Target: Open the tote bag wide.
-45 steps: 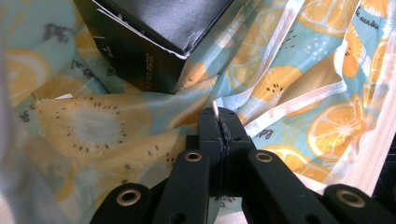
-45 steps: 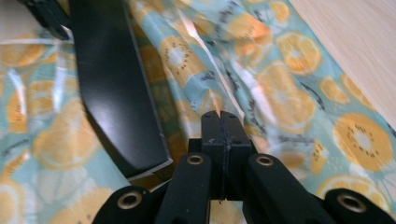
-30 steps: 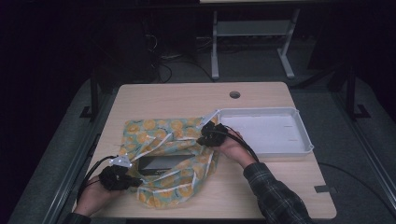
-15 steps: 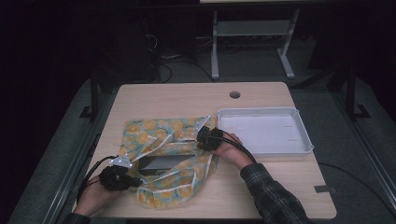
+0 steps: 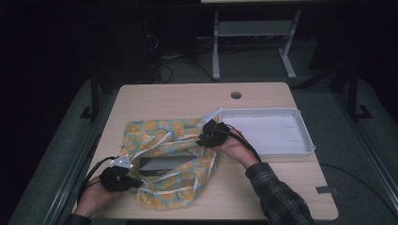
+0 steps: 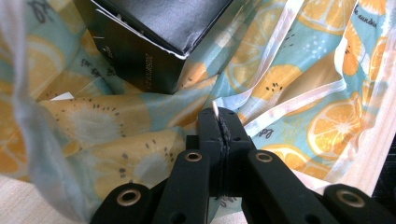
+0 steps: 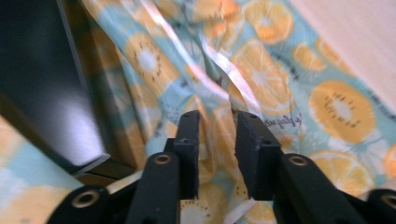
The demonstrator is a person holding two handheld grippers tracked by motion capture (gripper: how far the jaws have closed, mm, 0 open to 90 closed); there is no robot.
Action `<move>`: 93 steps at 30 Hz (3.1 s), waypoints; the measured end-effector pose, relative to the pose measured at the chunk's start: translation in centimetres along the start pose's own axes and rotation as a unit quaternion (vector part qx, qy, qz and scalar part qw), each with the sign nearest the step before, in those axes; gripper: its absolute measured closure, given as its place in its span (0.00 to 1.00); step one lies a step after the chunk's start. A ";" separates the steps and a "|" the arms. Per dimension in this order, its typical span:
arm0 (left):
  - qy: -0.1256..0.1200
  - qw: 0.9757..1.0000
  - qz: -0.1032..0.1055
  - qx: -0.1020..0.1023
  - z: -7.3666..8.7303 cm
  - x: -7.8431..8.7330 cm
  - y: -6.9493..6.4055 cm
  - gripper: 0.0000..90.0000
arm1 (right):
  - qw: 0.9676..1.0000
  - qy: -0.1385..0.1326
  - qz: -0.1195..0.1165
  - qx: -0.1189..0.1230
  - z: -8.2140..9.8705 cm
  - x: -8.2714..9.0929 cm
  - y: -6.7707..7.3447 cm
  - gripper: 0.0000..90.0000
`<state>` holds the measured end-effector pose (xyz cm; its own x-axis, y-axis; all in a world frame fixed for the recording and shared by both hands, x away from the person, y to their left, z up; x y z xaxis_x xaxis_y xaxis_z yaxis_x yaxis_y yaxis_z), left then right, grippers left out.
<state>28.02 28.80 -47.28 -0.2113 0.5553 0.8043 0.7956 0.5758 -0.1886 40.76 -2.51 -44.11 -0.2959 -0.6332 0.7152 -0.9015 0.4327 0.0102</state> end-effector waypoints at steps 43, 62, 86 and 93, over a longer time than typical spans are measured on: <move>-0.003 1.000 0.000 -0.001 0.0 0.0 0.1 0.99 | 0.987 0.015 -0.141 0.081 -0.1 1.4 6.4 0.99; -0.005 1.000 0.000 0.004 0.0 -0.1 -0.1 0.99 | 0.985 0.030 -0.147 0.088 2.1 2.5 8.0 1.00; -0.050 0.999 0.015 -0.002 -0.6 2.3 -0.9 0.86 | 0.980 0.097 -0.133 0.113 4.6 -0.5 9.0 1.00; -0.096 0.995 0.001 -0.005 -1.8 6.3 -1.2 0.80 | 0.980 0.098 -0.134 0.112 4.6 -0.6 9.0 1.00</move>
<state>26.78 30.52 -40.99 -0.3127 0.6616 0.6816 0.8022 0.5682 -0.1835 31.38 -1.21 -47.63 0.0072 -0.5602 0.8283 -0.9918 0.1017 0.0774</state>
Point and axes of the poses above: each handheld gripper's, and its own axes: x roughly backward along the jaws, z roughly out of its underside, y roughly to its left, the point moved 3 cm from there along -x, roughly forward along the jaws, and after that the axes turned 4 degrees about -y, right-handed, at the moved point
